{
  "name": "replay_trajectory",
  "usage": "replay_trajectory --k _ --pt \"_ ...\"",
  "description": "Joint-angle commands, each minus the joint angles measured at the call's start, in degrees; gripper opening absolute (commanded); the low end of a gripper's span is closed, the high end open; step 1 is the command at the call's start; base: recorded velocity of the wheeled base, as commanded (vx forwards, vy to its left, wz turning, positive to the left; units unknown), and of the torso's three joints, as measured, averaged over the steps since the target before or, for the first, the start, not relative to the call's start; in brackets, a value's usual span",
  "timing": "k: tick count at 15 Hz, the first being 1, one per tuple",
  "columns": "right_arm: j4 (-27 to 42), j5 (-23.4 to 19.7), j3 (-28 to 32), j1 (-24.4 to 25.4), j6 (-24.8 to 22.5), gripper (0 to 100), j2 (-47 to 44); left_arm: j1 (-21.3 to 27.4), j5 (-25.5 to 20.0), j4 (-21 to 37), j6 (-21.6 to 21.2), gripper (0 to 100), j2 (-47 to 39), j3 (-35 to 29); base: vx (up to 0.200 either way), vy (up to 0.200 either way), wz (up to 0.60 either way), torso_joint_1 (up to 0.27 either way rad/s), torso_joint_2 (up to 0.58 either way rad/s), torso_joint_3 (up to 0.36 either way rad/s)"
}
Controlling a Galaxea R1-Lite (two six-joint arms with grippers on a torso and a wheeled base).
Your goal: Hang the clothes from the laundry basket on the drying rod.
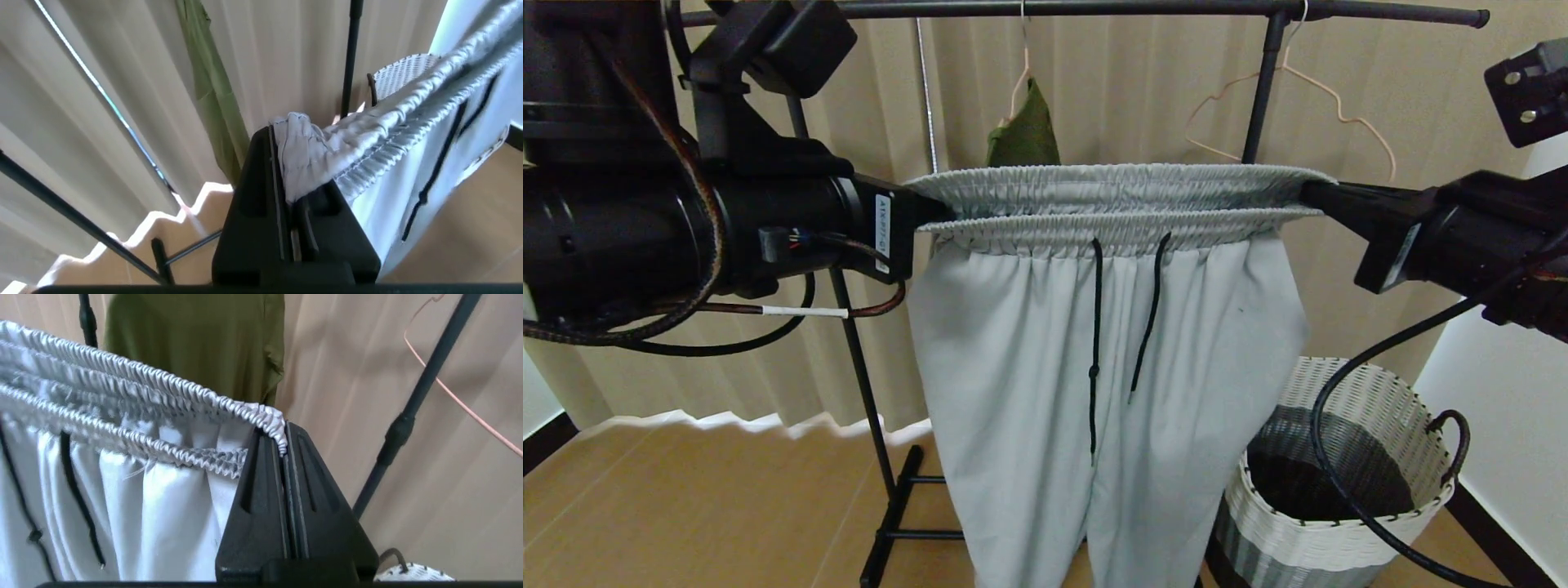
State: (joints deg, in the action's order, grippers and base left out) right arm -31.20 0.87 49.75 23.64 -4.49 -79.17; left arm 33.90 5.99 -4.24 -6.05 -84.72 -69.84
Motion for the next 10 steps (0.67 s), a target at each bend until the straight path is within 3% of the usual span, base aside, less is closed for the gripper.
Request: replay_trajectory --k 1,6,10 --pt "0.08 -0.07 -3.08 0.01 -0.17 0 4.19 0.02 0.43 -2.44 0.16 0 -2.46 0.23 0.0 0.0 0.0 0.0 0.0 0.0" --pt "0.7 -0.43 -9.32 0.8 -0.7 0 11.75 0.02 0.43 -9.03 -0.02 0 -9.14 -1.44 0.0 0.0 0.0 0.0 0.0 0.0" --pt "0.79 -0.43 -12.31 3.7 -1.4 0 14.83 0.02 0.43 -9.03 0.16 0 -12.22 -5.13 0.0 0.0 0.0 0.0 0.0 0.0"
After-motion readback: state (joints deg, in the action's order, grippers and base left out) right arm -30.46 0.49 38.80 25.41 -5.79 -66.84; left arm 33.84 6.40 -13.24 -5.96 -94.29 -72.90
